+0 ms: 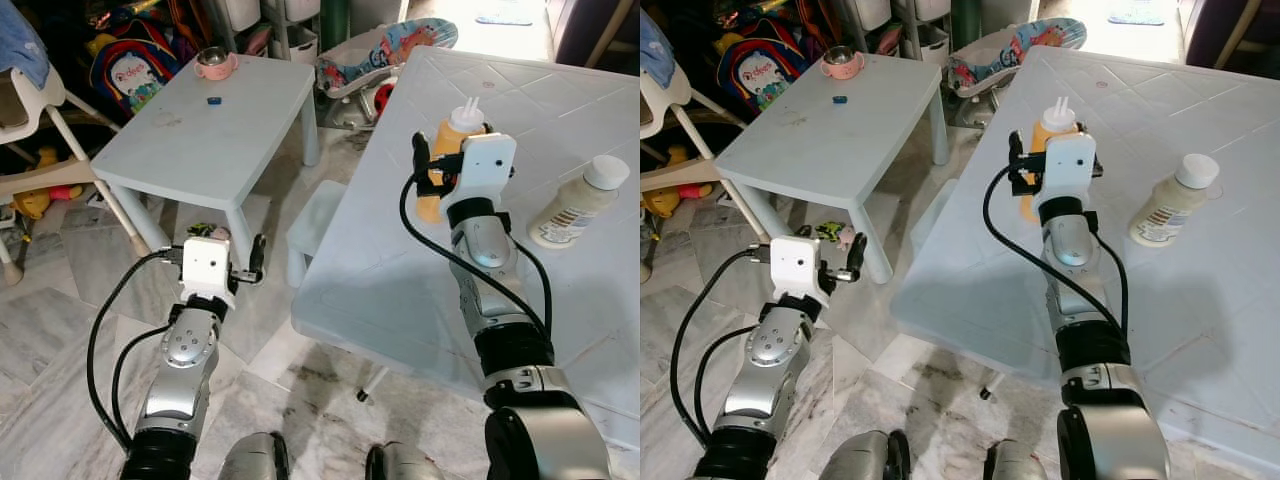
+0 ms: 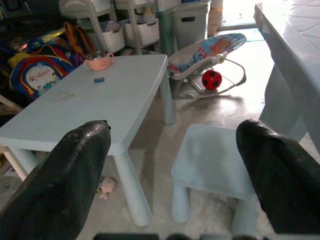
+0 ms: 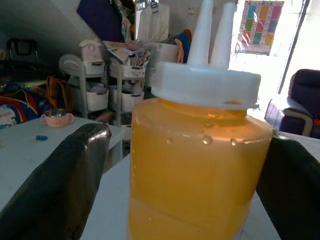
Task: Restocking fridge
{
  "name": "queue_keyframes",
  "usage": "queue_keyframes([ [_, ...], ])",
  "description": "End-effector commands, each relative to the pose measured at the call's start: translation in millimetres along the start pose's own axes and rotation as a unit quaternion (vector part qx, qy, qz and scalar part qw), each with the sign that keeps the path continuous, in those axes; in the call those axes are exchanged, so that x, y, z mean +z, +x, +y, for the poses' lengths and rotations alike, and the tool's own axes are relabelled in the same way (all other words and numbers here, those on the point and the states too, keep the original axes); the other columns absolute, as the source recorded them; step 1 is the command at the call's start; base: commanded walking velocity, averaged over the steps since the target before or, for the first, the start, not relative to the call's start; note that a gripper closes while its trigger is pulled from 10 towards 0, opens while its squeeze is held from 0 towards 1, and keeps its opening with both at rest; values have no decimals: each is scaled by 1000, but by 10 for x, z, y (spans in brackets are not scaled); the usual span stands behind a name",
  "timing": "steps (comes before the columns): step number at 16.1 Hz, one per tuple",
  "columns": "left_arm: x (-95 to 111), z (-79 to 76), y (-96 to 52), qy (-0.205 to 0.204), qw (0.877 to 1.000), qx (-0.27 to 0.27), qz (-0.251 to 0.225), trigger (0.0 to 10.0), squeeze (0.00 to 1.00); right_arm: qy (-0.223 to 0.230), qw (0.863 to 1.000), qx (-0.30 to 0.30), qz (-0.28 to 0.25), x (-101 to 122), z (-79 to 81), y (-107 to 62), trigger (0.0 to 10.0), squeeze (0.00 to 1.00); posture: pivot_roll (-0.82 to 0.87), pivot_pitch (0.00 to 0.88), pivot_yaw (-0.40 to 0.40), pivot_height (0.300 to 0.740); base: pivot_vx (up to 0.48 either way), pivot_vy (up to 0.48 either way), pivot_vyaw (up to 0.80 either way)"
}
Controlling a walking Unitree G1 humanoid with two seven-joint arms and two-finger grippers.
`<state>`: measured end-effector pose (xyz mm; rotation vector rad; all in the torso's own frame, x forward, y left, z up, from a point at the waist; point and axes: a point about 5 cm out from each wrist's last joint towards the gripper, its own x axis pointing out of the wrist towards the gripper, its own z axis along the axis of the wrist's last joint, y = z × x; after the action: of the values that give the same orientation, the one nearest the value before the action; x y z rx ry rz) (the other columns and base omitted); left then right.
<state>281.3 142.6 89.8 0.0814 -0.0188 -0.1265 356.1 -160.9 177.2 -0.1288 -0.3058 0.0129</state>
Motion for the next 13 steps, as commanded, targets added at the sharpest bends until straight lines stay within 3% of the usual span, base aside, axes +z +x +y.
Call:
queue_keyframes([
  [1, 11, 5, -12, 4, 1000, -5, 1, 10000, 0, -1, 1000, -2, -2, 34, 6, 37, 1137, 0, 71, 113, 83, 740, 0, 0, 0],
  [3, 10, -3, -10, 3, 1000, -7, 3, 10000, 0, -8, 1000, -7, -1, 40, -16, 40, 353, 0, 69, 113, 84, 740, 0, 0, 0],
  [11, 60, -7, 83, 3, 1000, -13, 0, 10000, 0, -26, 1000, -4, -9, 86, -27, 33, 667, 0, 60, 109, 84, 740, 0, 0, 0],
  [13, 45, -17, 68, 0, 1000, -12, 2, 10000, 0, -26, 1000, -4, -9, 87, -22, 12, 7882, 0, 60, 102, 82, 740, 0, 0, 0],
])
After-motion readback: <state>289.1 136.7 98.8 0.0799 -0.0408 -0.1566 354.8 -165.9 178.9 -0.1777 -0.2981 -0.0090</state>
